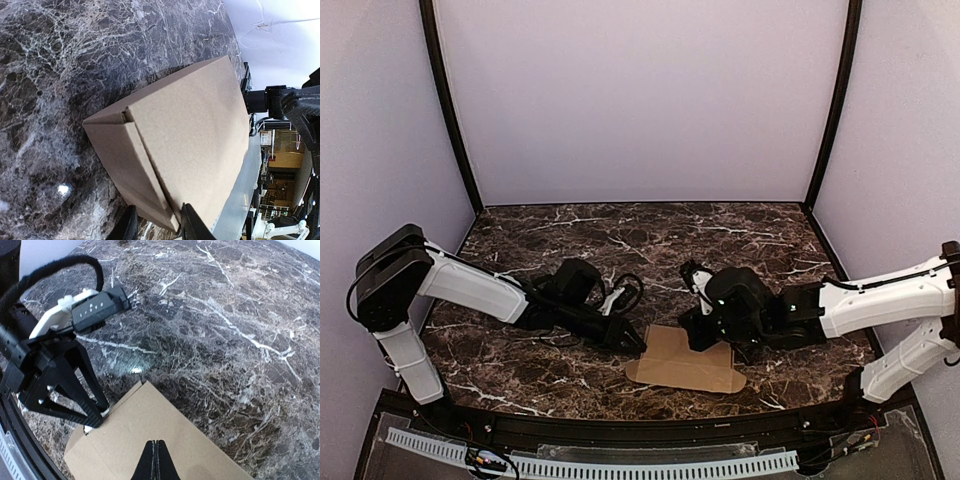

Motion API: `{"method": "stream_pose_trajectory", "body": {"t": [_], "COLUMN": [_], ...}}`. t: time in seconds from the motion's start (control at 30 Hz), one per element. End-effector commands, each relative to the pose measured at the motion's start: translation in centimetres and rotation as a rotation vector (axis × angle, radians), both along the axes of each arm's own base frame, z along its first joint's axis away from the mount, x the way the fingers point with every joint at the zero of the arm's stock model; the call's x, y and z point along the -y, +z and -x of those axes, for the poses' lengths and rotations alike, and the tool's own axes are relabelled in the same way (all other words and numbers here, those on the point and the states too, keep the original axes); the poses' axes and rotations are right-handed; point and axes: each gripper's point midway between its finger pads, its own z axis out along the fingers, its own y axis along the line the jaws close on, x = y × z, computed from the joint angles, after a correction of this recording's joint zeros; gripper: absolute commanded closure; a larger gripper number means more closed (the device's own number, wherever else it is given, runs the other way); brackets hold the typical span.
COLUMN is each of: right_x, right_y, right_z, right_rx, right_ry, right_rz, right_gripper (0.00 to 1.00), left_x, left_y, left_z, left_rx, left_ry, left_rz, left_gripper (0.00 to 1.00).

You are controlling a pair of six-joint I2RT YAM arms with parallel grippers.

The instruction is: Fold the paper box

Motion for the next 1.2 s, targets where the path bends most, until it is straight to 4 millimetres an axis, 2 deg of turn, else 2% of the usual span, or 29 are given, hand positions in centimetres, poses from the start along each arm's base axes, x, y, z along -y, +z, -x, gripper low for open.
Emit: {"method": "stream_pose_trajectory", "body": {"t": [0.0,0.2,0.37,0.47,0.6,0.67,0.77,0.9,1.0,1.17], "right_x": [2.1,4.8,6.1,6.1,5.9,6.3,7.2,9.1,10.3,11.5], "right_y": [-3.4,-7.0,-9.4,-9.0,-6.6,-5.6,-4.2,-3.4,-3.6,-5.2], "right_z": [3.4,4.5,5.2,5.0,4.2,4.0,3.9,4.1,4.5,5.2], "right_rx": [-0.153,-0.242,-0.295,-0.289,-0.239,-0.218,-0.195,-0.194,-0.210,-0.269], "right_ry": [0.049,-0.020,-0.047,-0.055,-0.072,-0.085,-0.105,-0.148,-0.172,-0.212], "right_rz": [0.047,0.091,0.151,0.141,0.101,0.094,0.081,0.085,0.090,0.104], "right_gripper": [1.00,1.00,1.00,1.00,0.99,0.94,0.78,0.67,0.58,0.36], "left_x": [-0.2,-0.3,-0.4,-0.5,-0.6,-0.6,-0.6,-0.5,-0.4,-0.1], "left_y": [-0.8,-1.1,-1.3,-1.4,-1.5,-1.4,-1.2,-0.7,-0.1,0.7], "left_z": [0.3,0.2,0.3,0.3,0.3,0.3,0.2,0.1,0.0,-0.2], "left_rx": [-0.001,0.000,-0.001,-0.003,-0.001,0.000,0.006,0.014,0.027,0.050], "left_ry": [-0.018,-0.020,-0.021,-0.020,-0.016,-0.015,-0.013,-0.013,-0.011,-0.017], "left_rz": [-0.038,-0.052,-0.060,-0.063,-0.068,-0.068,-0.067,-0.058,-0.044,-0.018], "left_gripper": [0.71,0.71,0.72,0.72,0.72,0.72,0.72,0.72,0.71,0.66]}}
